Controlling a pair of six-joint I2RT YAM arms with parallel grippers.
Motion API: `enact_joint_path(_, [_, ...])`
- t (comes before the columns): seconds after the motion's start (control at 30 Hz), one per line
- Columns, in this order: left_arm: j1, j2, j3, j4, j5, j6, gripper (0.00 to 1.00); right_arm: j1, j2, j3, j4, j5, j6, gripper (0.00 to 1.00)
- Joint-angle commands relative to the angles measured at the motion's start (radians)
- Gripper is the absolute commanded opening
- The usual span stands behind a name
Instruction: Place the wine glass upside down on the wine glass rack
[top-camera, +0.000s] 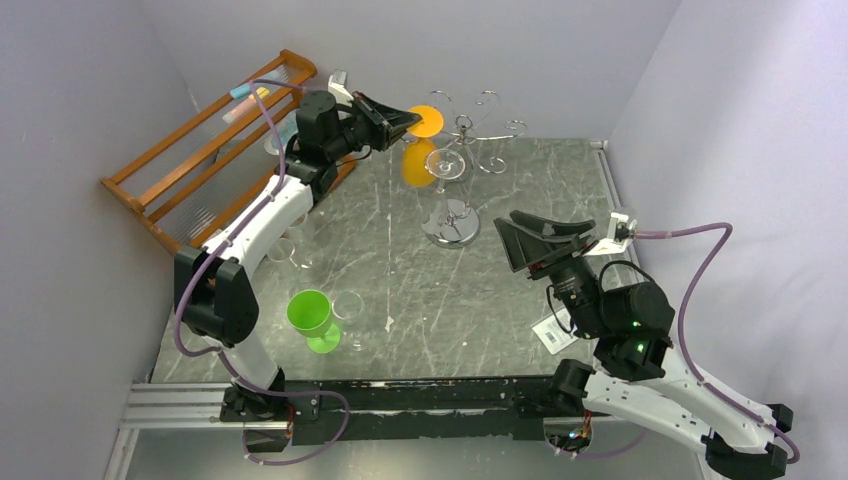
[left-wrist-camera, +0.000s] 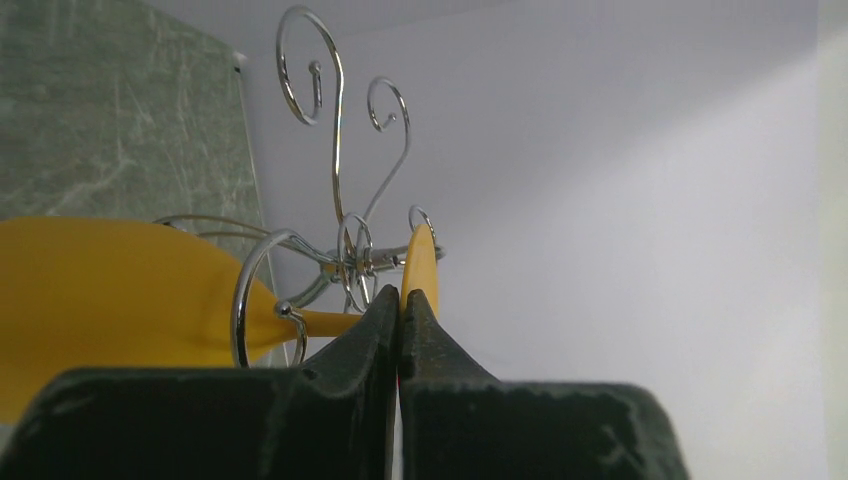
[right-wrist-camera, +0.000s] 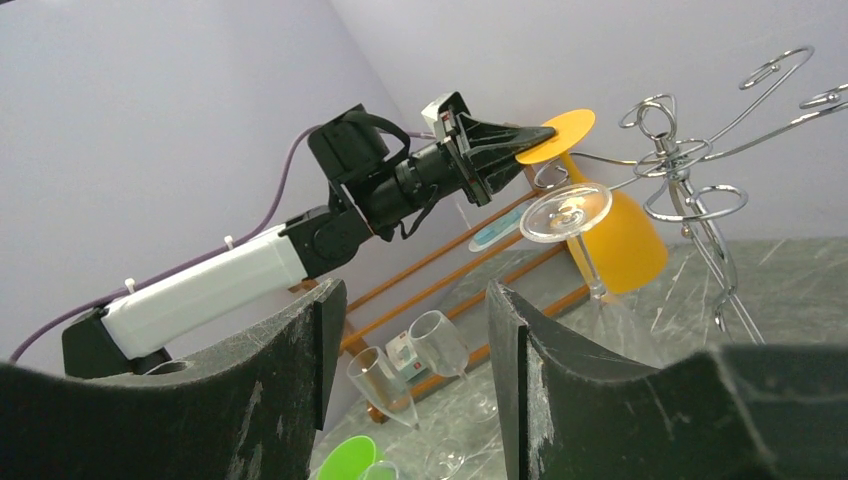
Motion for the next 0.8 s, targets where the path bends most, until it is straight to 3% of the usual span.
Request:
enact_joint_path(0.0, [0.019, -0.043, 0.008, -0.032, -0.099, 0.030, 0.05, 0.003, -0.009, -0.004, -0.009, -0.010, 0.002, 0.57])
enact_joint_path(0.37, [0.074, -0.014, 0.033, -0.033, -0.051, 0.060, 0.05, 0.004, -0.016, -0.009, -0.011, -0.020, 0.012, 0.57])
enact_joint_path(0.77, [0.085, -0.070, -0.084, 0.018, 0.002, 0.057, 0.05, 0.004, -0.008, -0.007, -0.022, -0.016, 0.020, 0.57])
